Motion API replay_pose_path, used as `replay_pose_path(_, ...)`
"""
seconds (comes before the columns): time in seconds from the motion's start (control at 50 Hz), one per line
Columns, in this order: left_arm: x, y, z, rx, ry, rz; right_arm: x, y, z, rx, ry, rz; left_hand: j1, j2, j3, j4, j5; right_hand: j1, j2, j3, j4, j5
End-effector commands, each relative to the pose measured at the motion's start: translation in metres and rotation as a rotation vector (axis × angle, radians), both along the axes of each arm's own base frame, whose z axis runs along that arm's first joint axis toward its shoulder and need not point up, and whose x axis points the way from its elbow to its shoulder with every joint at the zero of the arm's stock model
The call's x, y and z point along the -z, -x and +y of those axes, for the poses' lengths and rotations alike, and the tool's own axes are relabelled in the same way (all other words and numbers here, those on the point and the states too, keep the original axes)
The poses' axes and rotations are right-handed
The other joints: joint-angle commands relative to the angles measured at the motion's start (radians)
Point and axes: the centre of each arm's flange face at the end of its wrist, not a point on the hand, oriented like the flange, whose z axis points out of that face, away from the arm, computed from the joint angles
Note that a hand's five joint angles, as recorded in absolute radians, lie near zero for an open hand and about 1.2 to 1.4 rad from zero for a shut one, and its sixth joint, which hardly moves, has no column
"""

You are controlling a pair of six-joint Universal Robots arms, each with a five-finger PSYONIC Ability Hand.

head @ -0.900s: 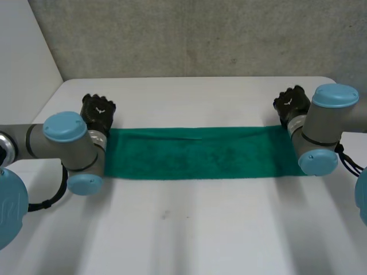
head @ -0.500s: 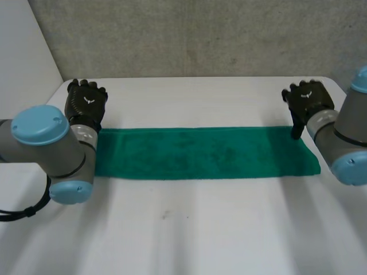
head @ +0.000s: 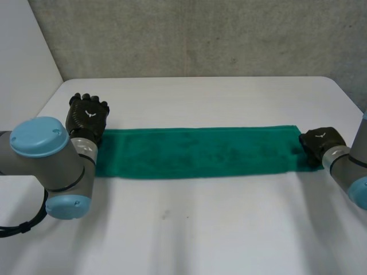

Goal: Fold the towel.

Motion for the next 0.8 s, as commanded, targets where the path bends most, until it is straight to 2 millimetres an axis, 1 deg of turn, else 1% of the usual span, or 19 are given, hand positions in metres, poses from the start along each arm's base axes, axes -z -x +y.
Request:
replay_pose_path(0.02,-0.001,0.0,0.0,0.0,0.001,0.0,-0.003,0.029,-0.016,0.073,0.024,0.005,-0.023,-0.011,-0.011,-0.008,0.002,0.44,0.239,0.244,0.239,0.273)
replay_pose_path(0.04,0.0,0.0,0.001,-0.002,-0.001,0.0,-0.003,0.029,-0.016,0.073,0.024,0.005,-0.02,-0.008,-0.008,-0.005,0.005,0.44,0.239,0.244,0.239,0.273)
replay_pose_path(0.12,-0.003,-0.001,0.001,-0.003,0.005,0.002,-0.01,0.058,-0.027,0.14,0.045,0.041,-0.023,-0.011,-0.011,-0.008,0.002,0.44,0.239,0.244,0.239,0.273)
replay_pose_path(0.28,-0.003,-0.003,0.003,-0.008,0.001,0.0,-0.034,0.122,-0.051,0.245,0.122,0.29,-0.023,-0.011,-0.011,-0.008,0.002,0.44,0.239,0.244,0.239,0.273)
replay_pose_path(0.34,-0.004,-0.003,0.004,-0.006,0.002,0.001,-0.041,0.121,-0.052,0.237,0.14,0.31,-0.023,-0.011,-0.011,-0.008,0.002,0.44,0.239,0.244,0.239,0.273)
replay_pose_path(0.36,-0.005,-0.003,0.004,-0.006,0.004,0.001,-0.058,0.107,-0.051,0.205,0.192,0.303,-0.023,-0.011,-0.011,-0.008,0.002,0.44,0.239,0.244,0.239,0.273)
replay_pose_path(0.38,-0.005,-0.003,0.004,-0.005,0.004,0.001,-0.063,0.097,-0.05,0.187,0.211,0.288,-0.023,-0.011,-0.011,-0.008,0.002,0.44,0.239,0.244,0.239,0.273)
replay_pose_path(0.42,-0.005,-0.003,0.004,-0.006,0.004,0.001,-0.071,0.076,-0.047,0.148,0.243,0.248,-0.023,-0.011,-0.011,-0.008,0.002,0.44,0.239,0.244,0.239,0.273)
replay_pose_path(0.44,-0.005,-0.002,0.005,-0.005,0.004,0.001,-0.078,0.05,-0.041,0.093,0.269,0.201,-0.023,-0.011,-0.011,-0.008,0.002,0.44,0.239,0.244,0.239,0.273)
replay_pose_path(0.46,-0.005,-0.002,0.005,-0.003,0.004,0.001,-0.081,0.035,-0.038,0.057,0.281,0.176,-0.023,-0.011,-0.011,-0.008,0.002,0.44,0.239,0.244,0.239,0.273)
replay_pose_path(0.48,-0.006,-0.002,0.005,-0.005,0.005,0.002,-0.081,0.035,-0.038,0.056,0.281,0.175,-0.023,-0.011,-0.011,-0.008,0.002,0.44,0.239,0.244,0.239,0.273)
replay_pose_path(0.5,-0.006,-0.001,0.006,-0.003,0.007,0.003,-0.083,0.019,-0.033,0.014,0.29,0.155,-0.023,-0.011,-0.011,-0.008,0.002,0.44,0.239,0.244,0.239,0.273)
replay_pose_path(0.52,-0.006,-0.001,0.006,-0.002,0.006,0.004,-0.095,-0.032,-0.013,-0.129,0.332,0.096,-0.023,-0.011,-0.011,-0.008,0.002,0.44,0.239,0.244,0.239,0.273)
replay_pose_path(0.58,-0.013,0.001,0.009,0.004,0.019,0.019,-0.1,-0.08,0.011,-0.289,0.362,0.057,-0.026,-0.013,-0.014,-0.011,-0.001,0.44,0.239,0.244,0.239,0.273)
replay_pose_path(0.6,-0.014,0.001,0.01,0.007,0.021,0.026,-0.102,-0.106,0.028,-0.385,0.378,0.032,-0.026,-0.014,-0.014,-0.011,-0.001,0.44,0.239,0.244,0.239,0.273)
replay_pose_path(0.66,-0.017,0.0,0.011,0.006,0.025,0.037,-0.101,-0.141,0.055,-0.529,0.391,-0.002,-0.026,-0.014,-0.014,-0.011,-0.001,0.44,0.239,0.244,0.239,0.273)
replay_pose_path(0.7,-0.019,0.001,0.012,0.008,0.027,0.05,-0.094,-0.171,0.082,-0.667,0.394,-0.033,-0.026,-0.014,-0.014,-0.011,-0.001,0.44,0.239,0.244,0.239,0.273)
replay_pose_path(0.78,-0.021,0.002,0.014,0.012,0.028,0.062,-0.066,-0.207,0.115,-0.842,0.366,-0.064,-0.026,-0.014,-0.014,-0.011,-0.001,0.44,0.239,0.244,0.239,0.273)
replay_pose_path(0.8,-0.022,0.003,0.014,0.015,0.029,0.064,-0.066,-0.207,0.115,-0.843,0.366,-0.064,-0.026,-0.014,-0.014,-0.011,-0.001,0.44,0.239,0.244,0.239,0.273)
